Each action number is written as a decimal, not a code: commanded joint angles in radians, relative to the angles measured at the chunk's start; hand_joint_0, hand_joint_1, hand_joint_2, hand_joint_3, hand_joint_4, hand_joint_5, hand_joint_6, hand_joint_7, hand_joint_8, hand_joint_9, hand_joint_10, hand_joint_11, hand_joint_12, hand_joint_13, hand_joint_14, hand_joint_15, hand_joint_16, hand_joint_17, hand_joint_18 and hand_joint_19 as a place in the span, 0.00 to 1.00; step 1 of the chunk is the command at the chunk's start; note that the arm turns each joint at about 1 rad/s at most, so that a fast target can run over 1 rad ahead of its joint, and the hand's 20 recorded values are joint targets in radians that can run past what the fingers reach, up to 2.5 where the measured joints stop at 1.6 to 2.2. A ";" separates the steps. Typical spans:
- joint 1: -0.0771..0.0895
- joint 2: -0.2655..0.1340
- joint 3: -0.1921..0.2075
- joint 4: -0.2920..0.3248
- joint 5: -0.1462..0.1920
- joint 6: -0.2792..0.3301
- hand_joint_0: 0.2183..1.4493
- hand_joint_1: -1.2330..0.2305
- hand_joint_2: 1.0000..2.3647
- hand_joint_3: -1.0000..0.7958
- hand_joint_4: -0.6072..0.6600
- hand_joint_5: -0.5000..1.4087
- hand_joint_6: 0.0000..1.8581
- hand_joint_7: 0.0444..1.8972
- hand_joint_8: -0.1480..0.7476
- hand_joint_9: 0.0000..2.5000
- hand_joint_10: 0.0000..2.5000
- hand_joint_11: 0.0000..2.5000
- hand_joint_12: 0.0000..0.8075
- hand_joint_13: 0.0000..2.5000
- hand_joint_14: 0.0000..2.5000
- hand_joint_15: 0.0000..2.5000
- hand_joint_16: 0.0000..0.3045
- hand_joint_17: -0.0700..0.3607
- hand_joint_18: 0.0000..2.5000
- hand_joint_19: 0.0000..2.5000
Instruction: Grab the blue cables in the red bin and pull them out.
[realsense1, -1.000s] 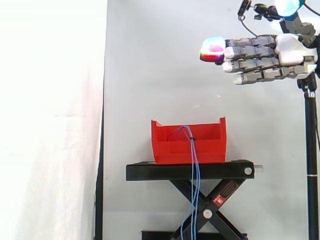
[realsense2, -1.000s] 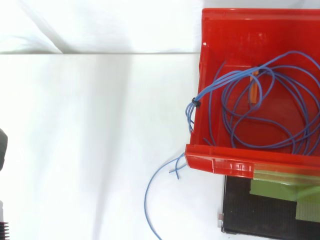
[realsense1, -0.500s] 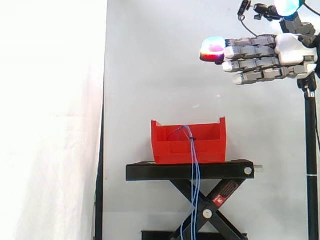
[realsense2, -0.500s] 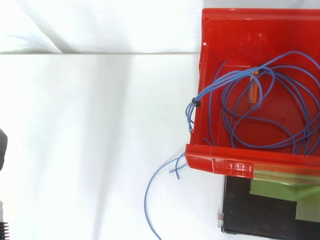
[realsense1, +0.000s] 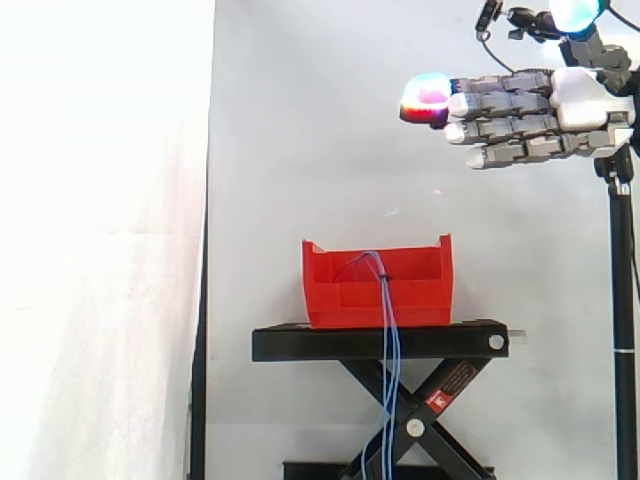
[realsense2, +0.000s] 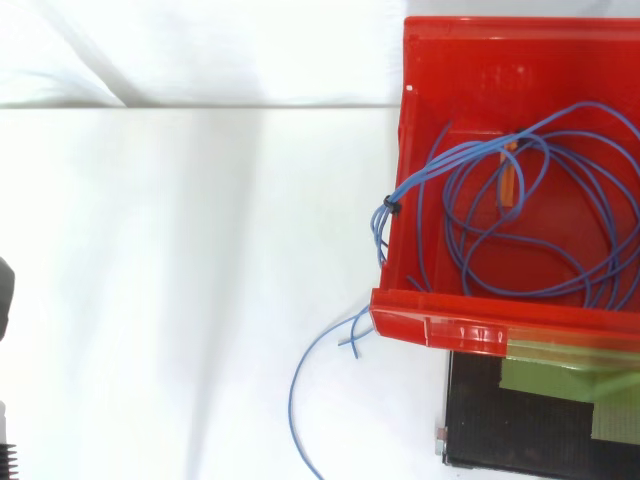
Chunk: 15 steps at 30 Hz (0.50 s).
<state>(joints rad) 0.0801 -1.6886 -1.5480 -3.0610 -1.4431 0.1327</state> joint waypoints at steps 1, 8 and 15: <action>0.000 0.000 0.000 -0.001 0.000 0.000 0.45 0.26 0.00 0.00 0.58 0.37 0.00 0.02 0.34 0.19 0.00 0.00 0.17 0.09 0.00 0.00 0.05 0.24 0.01 0.01; 0.000 0.001 0.000 -0.001 0.000 0.000 0.45 0.27 0.00 0.00 0.58 0.37 0.00 0.02 0.33 0.18 0.00 0.00 0.19 0.07 0.00 0.00 0.05 0.25 0.00 0.01; 0.001 0.000 -0.001 -0.001 0.000 0.000 0.45 0.27 0.00 0.00 0.57 0.37 0.00 0.02 0.33 0.18 0.00 0.00 0.19 0.07 0.00 0.00 0.06 0.25 0.00 0.01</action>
<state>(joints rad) 0.0803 -1.6882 -1.5481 -3.0618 -1.4434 0.1327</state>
